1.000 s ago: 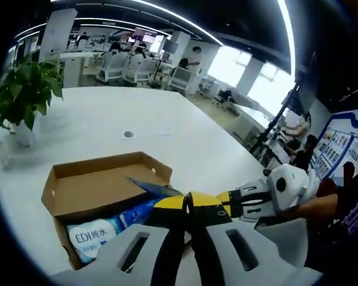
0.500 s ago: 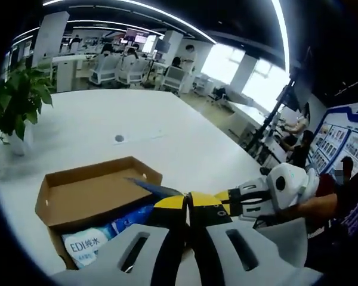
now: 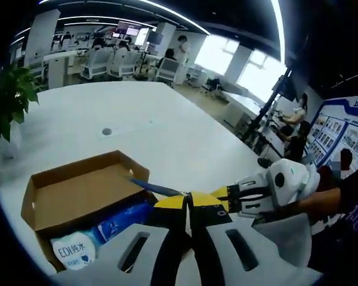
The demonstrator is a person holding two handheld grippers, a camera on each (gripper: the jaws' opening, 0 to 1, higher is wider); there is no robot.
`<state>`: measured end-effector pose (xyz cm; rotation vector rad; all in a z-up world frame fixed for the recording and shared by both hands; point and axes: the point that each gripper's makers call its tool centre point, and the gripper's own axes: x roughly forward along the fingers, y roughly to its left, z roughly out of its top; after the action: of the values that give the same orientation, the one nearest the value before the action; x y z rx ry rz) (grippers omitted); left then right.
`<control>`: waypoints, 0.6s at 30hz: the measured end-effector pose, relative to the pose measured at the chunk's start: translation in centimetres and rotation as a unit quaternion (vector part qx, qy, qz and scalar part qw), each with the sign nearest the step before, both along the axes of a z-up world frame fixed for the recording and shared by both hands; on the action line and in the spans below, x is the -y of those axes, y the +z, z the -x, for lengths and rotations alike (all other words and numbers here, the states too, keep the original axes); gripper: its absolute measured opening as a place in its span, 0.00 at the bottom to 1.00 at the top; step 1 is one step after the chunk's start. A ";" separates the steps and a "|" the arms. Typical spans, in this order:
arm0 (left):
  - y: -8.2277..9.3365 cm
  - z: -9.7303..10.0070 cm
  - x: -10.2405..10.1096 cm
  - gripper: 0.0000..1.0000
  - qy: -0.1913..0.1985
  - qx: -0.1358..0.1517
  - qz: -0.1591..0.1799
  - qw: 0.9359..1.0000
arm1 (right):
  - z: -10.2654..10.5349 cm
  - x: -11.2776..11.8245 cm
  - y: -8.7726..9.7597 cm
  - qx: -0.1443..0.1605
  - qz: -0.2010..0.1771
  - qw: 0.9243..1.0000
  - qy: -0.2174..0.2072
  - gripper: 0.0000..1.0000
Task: Operate the shoe box by opening the lid, removing the specified soft item, and placing it in the target area until the item is outside and the box remains undamaged.
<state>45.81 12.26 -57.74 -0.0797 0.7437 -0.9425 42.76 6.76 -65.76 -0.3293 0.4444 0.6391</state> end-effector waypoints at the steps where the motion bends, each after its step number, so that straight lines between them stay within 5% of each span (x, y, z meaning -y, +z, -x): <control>1: -0.2 0.1 0.1 0.00 -0.002 0.000 -0.002 1.000 | 0.0 0.1 -0.2 -0.001 0.001 1.000 -0.001 0.00; 18: -3.7 1.0 2.8 0.00 -0.022 -0.016 -0.024 0.999 | 0.5 2.5 -4.3 -0.033 0.007 0.999 -0.031 0.00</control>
<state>44.80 9.42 -61.46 -0.0375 0.8006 -0.9666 42.23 4.28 -70.01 -0.3073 0.5213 0.5876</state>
